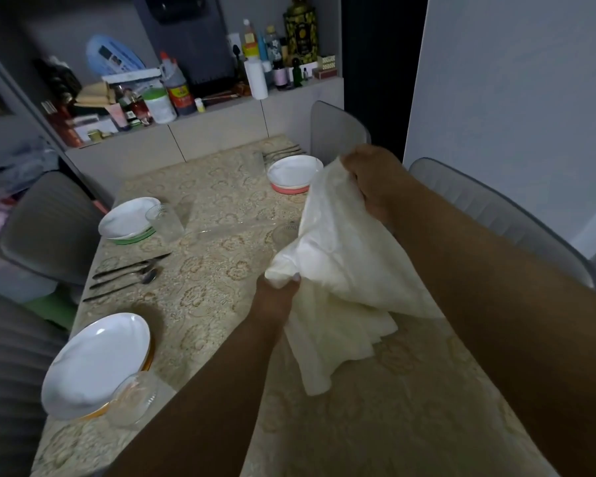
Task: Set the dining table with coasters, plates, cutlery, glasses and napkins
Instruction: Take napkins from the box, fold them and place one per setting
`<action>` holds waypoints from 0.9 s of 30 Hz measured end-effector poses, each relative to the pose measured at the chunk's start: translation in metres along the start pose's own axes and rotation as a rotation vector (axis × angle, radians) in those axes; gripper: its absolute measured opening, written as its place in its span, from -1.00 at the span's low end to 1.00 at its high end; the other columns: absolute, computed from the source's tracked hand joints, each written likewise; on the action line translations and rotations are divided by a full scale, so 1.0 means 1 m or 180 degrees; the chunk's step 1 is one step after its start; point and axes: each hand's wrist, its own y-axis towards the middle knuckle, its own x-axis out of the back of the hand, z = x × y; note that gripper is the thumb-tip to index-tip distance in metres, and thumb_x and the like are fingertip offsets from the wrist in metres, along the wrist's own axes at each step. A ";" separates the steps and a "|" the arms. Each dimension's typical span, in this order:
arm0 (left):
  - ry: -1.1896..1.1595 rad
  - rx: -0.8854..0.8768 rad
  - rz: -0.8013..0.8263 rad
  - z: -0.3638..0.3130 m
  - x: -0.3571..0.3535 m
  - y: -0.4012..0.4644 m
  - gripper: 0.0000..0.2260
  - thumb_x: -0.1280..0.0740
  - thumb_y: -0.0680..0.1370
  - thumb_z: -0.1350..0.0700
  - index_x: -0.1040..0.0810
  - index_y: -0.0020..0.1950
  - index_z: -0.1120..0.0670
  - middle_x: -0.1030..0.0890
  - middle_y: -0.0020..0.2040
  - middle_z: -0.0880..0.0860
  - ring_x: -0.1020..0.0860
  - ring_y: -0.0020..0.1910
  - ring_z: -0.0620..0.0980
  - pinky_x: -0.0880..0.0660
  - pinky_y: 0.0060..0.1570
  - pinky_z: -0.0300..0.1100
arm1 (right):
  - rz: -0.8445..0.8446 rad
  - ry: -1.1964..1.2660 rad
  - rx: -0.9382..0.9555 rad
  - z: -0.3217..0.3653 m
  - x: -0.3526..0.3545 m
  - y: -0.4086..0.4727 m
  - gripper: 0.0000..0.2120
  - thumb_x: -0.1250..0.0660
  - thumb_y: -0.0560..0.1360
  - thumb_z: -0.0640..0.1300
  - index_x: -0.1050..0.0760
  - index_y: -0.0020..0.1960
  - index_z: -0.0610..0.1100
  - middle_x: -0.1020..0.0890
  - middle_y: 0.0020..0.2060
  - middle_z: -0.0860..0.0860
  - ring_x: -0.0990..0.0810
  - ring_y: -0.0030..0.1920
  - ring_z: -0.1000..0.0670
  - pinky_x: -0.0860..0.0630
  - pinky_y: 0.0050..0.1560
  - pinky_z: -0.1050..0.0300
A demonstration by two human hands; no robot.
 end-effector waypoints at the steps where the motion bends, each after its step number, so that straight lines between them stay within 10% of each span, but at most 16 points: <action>1: 0.0082 0.0027 -0.0066 -0.005 0.004 0.000 -0.51 -0.48 0.31 -0.09 -0.59 0.14 0.15 -0.67 0.01 0.20 -0.64 0.02 0.22 -0.57 0.04 0.19 | 0.0001 0.0098 0.0095 0.011 -0.004 0.001 -0.69 -0.18 0.54 -0.22 -0.42 0.19 -0.40 -0.45 -0.28 -0.01 -0.44 -0.23 -0.01 -0.41 0.00 -0.05; 10: 0.1144 -0.0126 -0.0451 -0.072 0.029 0.020 -0.83 -0.49 0.42 0.05 -0.58 -0.29 0.08 -0.65 -0.26 0.15 -0.61 -0.27 0.12 -0.61 -0.13 0.18 | 0.0105 0.0696 0.0700 0.075 -0.021 0.010 -0.87 -0.19 0.56 -0.10 -0.45 -0.13 -0.07 -0.54 -0.16 -0.06 -0.55 -0.09 -0.05 -0.52 0.09 -0.03; 14: 0.0773 -0.0421 -0.0226 -0.121 0.030 0.000 -0.67 -0.42 0.41 0.28 -0.48 0.14 0.12 -0.58 0.04 0.06 -0.56 0.04 0.08 -0.55 -0.05 -0.09 | 0.0262 -0.0170 0.0823 0.060 -0.020 0.001 -0.86 -0.17 0.53 0.00 -0.44 -0.15 0.01 -0.50 -0.19 -0.05 -0.53 -0.09 -0.11 -0.50 0.08 -0.04; 19: 0.1207 -0.1412 0.0927 -0.179 0.047 -0.030 -0.28 -0.43 0.44 0.33 -0.23 0.50 -0.03 -0.28 0.44 -0.08 -0.24 0.36 -0.20 -0.34 -0.04 -0.60 | 0.1128 -0.1101 0.0994 0.032 -0.040 -0.045 -0.86 -0.17 0.62 -0.08 -0.45 -0.01 -0.12 -0.45 -0.28 0.04 -0.42 -0.35 0.19 -0.36 -0.37 0.44; 23: 0.2340 -0.1119 0.1915 -0.187 0.053 -0.042 -0.59 -0.53 0.39 0.21 -0.54 0.15 -0.10 -0.60 0.10 -0.13 -0.53 0.11 -0.22 -0.43 0.09 -0.43 | 0.1525 -0.1463 0.1350 0.029 -0.048 -0.074 -0.81 -0.25 0.58 -0.07 -0.49 -0.12 -0.18 -0.47 -0.38 0.11 -0.42 -0.34 0.16 -0.33 -0.32 0.35; 27: 0.2535 -0.0777 0.1439 -0.172 0.061 -0.045 -0.78 -0.54 0.39 0.11 -0.63 -0.14 0.25 -0.60 -0.26 0.04 -0.52 -0.27 -0.13 -0.45 -0.16 -0.28 | 0.1353 -0.0919 0.1147 0.014 -0.044 -0.084 -0.82 -0.41 0.45 0.08 -0.50 -0.18 0.00 -0.56 -0.33 0.19 -0.49 -0.29 0.26 -0.41 -0.18 0.31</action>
